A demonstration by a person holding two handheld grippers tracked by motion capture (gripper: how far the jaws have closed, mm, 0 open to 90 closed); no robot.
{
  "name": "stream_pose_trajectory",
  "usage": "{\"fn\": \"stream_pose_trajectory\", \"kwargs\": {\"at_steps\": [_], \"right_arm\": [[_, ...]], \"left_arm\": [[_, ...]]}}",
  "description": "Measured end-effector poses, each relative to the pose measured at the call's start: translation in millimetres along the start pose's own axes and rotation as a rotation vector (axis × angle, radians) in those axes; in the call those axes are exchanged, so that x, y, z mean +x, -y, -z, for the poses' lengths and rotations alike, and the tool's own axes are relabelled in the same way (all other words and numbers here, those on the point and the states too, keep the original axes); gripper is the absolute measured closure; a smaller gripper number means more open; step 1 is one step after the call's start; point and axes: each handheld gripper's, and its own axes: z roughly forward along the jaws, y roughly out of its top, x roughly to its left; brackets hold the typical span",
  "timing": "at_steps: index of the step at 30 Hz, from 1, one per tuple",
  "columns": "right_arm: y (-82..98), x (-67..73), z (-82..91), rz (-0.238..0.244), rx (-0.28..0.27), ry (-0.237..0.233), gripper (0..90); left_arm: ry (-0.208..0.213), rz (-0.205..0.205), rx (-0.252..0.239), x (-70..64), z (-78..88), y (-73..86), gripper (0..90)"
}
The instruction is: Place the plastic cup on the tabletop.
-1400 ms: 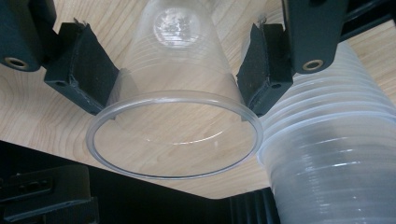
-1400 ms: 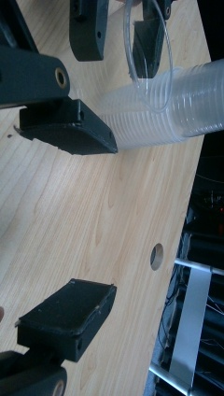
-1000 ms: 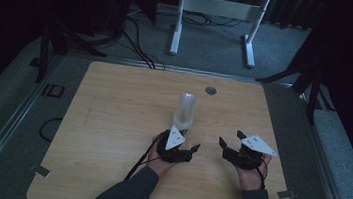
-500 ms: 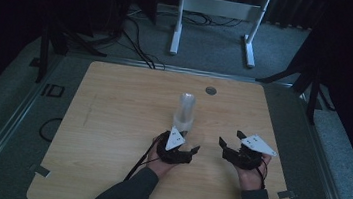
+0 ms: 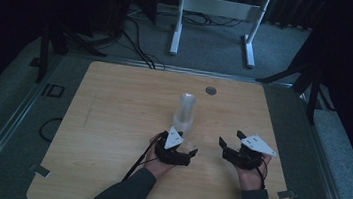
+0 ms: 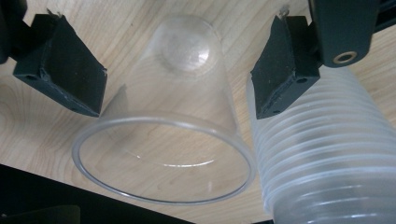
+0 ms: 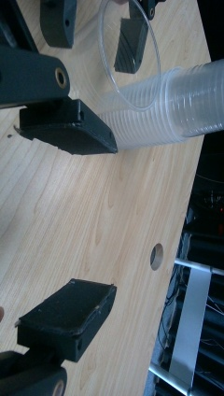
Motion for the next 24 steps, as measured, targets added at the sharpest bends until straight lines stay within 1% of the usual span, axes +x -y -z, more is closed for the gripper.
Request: {"fn": "stream_pose_trajectory", "kwargs": {"at_steps": [3, 5, 7, 10, 17, 20, 23, 24], "right_arm": [[0.0, -0.1, 0.1, 0.001, 0.000, 0.000, 26.6], [0.0, -0.6, 0.2, -0.001, -0.001, 0.002, 26.6], [0.0, -0.8, 0.5, -0.002, -0.001, 0.002, 26.6], [0.1, -0.8, 0.4, -0.003, -0.001, 0.001, 26.6], [0.3, -0.9, 0.1, -0.002, 0.000, 0.002, 26.6], [0.4, -2.0, 1.1, -0.004, -0.003, 0.004, 26.6], [0.4, -2.4, 1.4, -0.005, -0.003, 0.005, 26.6], [0.4, -2.7, 1.4, -0.006, -0.004, 0.005, 26.6]], "left_arm": [[0.003, 0.001, -0.001, 0.6, 1.4, 0.9, 17.2], [0.001, -0.001, 0.003, 2.8, 5.1, 2.6, 17.2], [-0.002, 0.010, 0.005, 5.3, 7.9, 4.5, 17.2], [-0.006, 0.011, 0.003, 8.0, 12.3, 6.8, 17.2], [0.001, 0.028, -0.005, 11.5, 20.1, 10.9, 17.3], [0.001, 0.024, -0.002, 12.4, 25.2, 13.7, 17.3], [-0.001, 0.024, -0.002, 12.9, 26.3, 14.3, 17.3], [0.001, 0.032, 0.006, 15.3, 29.6, 16.1, 17.3]]}}
